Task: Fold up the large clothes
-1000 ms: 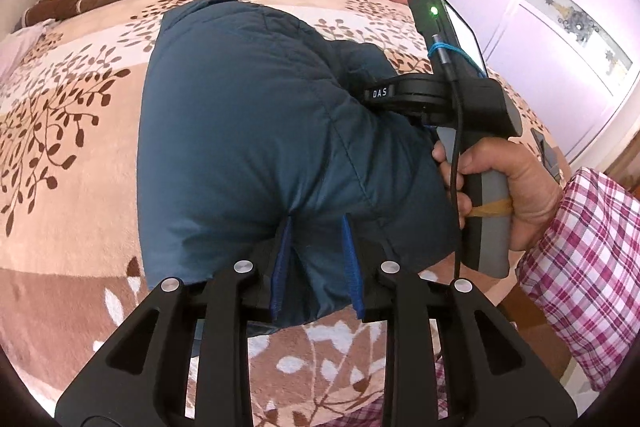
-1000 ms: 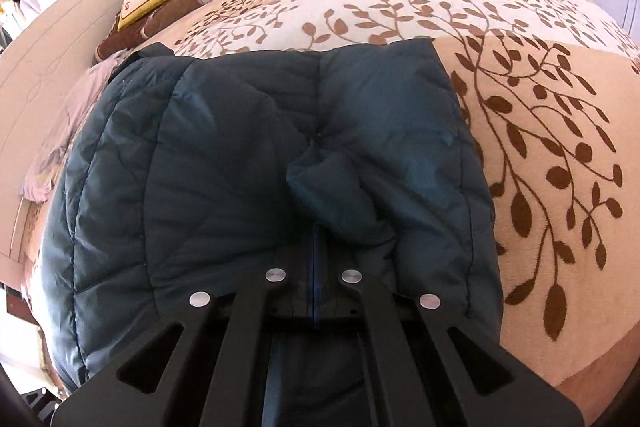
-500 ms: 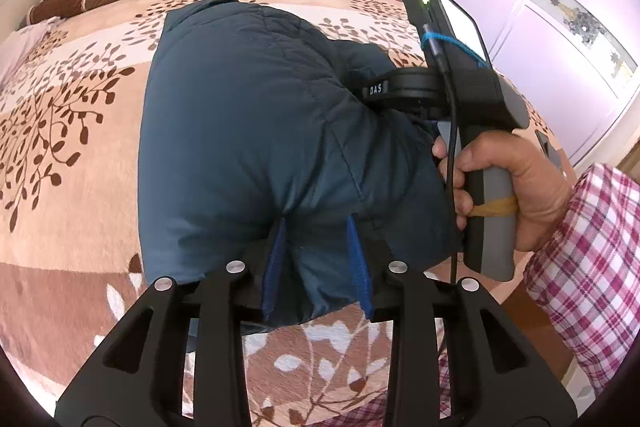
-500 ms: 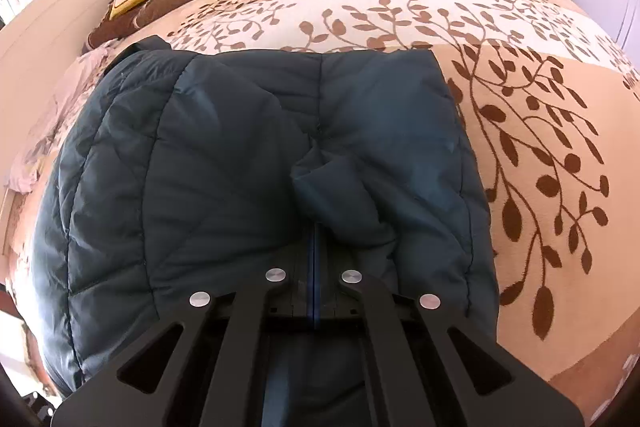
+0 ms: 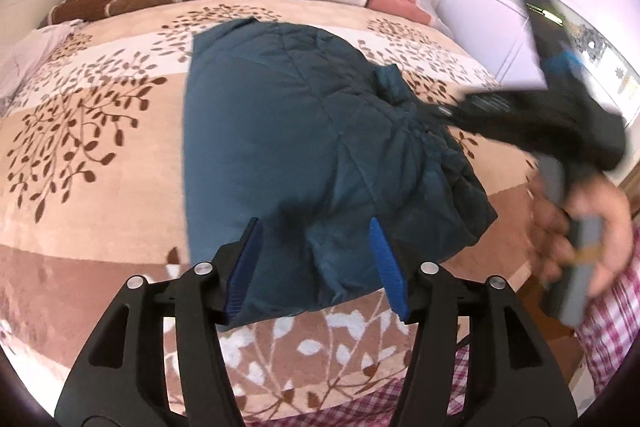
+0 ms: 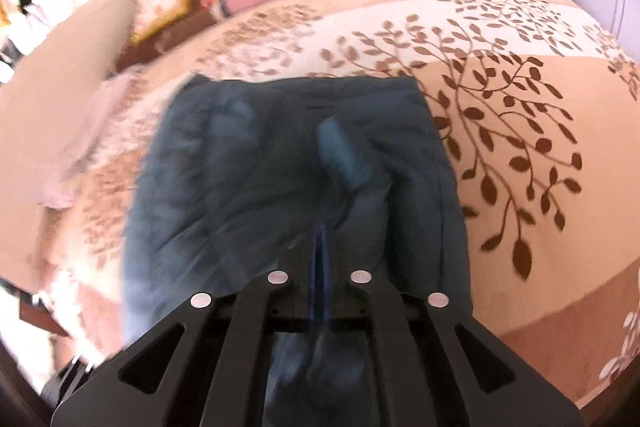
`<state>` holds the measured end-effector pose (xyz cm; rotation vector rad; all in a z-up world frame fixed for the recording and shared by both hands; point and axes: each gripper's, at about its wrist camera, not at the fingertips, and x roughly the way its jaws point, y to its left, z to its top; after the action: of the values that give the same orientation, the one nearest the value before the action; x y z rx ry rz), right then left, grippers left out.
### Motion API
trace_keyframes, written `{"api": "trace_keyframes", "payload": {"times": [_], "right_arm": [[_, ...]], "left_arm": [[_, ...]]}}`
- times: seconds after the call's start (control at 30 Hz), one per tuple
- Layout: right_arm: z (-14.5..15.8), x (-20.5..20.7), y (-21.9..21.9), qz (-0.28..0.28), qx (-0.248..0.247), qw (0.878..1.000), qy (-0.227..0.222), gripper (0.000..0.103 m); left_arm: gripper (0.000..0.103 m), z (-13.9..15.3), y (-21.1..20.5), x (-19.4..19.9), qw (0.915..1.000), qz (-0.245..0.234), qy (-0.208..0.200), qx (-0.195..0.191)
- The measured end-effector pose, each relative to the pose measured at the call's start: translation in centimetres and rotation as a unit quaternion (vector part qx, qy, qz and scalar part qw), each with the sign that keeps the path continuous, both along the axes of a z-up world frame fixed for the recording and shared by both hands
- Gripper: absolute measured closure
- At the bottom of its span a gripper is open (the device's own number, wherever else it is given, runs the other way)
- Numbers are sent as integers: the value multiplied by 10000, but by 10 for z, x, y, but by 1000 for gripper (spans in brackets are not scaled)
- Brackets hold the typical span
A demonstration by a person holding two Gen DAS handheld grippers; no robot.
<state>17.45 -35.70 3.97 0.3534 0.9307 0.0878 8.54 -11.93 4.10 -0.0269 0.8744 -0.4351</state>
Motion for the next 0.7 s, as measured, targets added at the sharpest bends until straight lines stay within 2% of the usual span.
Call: {"api": "trace_keyframes", "payload": {"times": [0.13, 0.2, 0.3, 0.43, 0.57, 0.7], "right_arm": [[3, -53, 3, 150, 77, 9998, -136, 99], [-13, -70, 2, 89, -3, 9999, 69, 99], [-48, -73, -3, -34, -33, 9987, 501, 103], [-69, -67, -4, -110, 42, 9980, 617, 103], [-62, -65, 3, -171, -211, 9973, 680, 103], [-37, -84, 17, -246, -469, 9980, 346, 101]], "left_arm": [[46, 3, 23, -8, 9999, 156, -47, -58], [46, 2, 32, -12, 9997, 231, -40, -84], [45, -1, 40, -14, 9994, 340, -7, -88], [40, -6, 47, -19, 9989, 444, 97, -80], [34, -8, 49, -29, 9987, 492, 58, 116], [33, -13, 51, -38, 9982, 528, 49, 278]]}}
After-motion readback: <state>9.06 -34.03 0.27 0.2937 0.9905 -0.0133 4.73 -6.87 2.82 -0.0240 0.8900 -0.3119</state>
